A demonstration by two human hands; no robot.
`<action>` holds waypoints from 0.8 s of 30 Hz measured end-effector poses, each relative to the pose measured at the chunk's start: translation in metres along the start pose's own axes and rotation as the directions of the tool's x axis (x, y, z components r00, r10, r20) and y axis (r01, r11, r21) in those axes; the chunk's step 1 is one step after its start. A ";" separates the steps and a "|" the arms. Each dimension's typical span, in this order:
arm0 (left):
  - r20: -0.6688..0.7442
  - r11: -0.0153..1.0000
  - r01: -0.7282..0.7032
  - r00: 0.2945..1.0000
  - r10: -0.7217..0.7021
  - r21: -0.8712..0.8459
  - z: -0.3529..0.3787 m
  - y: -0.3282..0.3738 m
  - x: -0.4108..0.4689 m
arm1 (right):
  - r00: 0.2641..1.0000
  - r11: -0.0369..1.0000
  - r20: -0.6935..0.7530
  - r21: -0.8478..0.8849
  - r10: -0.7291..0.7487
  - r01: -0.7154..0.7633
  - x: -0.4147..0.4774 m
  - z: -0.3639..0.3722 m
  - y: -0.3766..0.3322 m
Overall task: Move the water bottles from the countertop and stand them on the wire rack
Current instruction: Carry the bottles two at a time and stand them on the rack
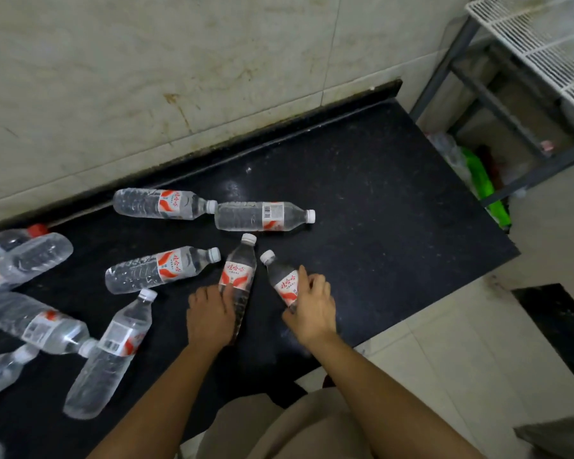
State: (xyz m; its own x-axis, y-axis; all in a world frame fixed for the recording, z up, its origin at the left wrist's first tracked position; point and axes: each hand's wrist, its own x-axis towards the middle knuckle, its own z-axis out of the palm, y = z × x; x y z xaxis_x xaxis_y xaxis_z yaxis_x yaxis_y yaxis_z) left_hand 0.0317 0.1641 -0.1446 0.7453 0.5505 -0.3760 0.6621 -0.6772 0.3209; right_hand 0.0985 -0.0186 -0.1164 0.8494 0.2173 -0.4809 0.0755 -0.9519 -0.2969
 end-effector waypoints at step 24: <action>-0.181 0.695 -0.187 0.980 0.082 -0.695 -0.009 0.258 -0.097 | 0.859 0.565 -0.350 0.820 0.374 0.088 -0.031 -0.152 0.187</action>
State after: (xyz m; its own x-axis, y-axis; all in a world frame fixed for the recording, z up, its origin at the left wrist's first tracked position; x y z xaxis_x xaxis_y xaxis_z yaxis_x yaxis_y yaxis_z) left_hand 0.1307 -0.0598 -0.0169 0.7988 0.5726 -0.1845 0.3749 -0.2340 0.8970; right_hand 0.1659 -0.2360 -0.0316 0.9405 -0.2448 -0.2357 -0.3113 -0.3422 -0.8866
